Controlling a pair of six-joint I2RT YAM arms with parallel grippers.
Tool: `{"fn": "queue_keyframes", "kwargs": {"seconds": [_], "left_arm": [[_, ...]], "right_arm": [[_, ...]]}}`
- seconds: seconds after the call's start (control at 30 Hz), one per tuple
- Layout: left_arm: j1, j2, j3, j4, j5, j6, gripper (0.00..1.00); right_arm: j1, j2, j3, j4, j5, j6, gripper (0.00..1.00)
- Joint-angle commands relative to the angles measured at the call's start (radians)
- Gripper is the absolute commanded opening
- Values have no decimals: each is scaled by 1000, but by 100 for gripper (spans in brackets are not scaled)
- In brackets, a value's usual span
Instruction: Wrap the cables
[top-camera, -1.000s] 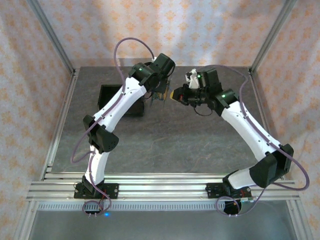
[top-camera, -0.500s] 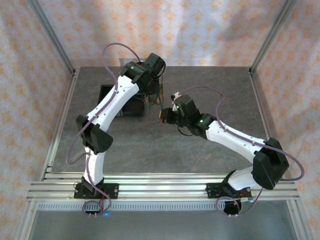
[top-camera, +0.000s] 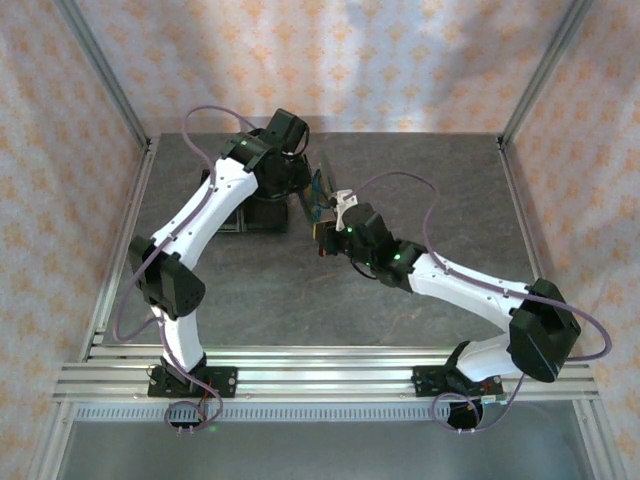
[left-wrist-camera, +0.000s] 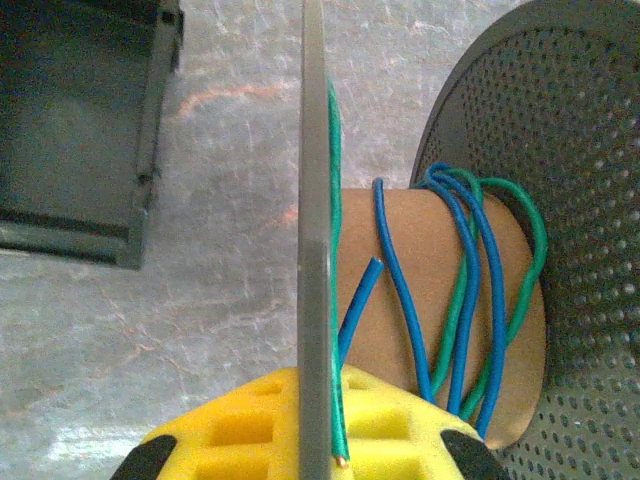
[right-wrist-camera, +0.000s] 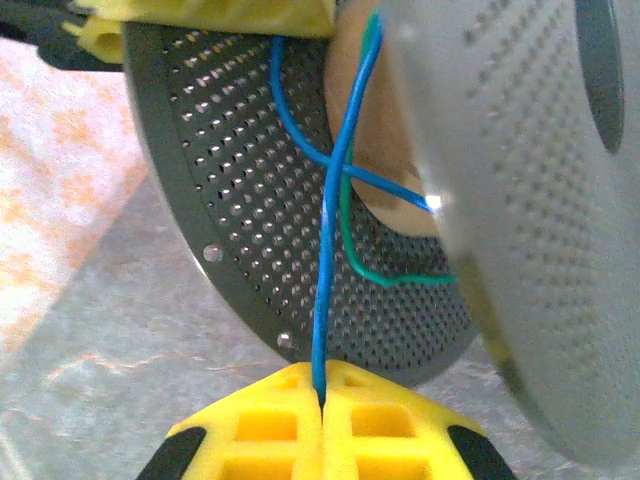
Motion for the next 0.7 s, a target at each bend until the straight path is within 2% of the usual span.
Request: {"fn": "queue_keyframes", "kwargs": {"seconds": [0.0,0.1,0.3,0.57,0.67], "left_arm": [[45,-52,11,286,45,-91,0],[51,-37,59,228,85,-47,0],[61,-25,102,178,141,-10,0],[78,-13,149,122,198,13,0],[86,-20,149,118,206,16,0]], "right_arm": [[61,25,-32,-98,111,-169,0],[63,33,-62,-115,239,-258,0],[90,44,-129,-41,390,-475,0],[101,73,-198,88,540,-673,0],[101,104,-202,108,562,-702,0]]}}
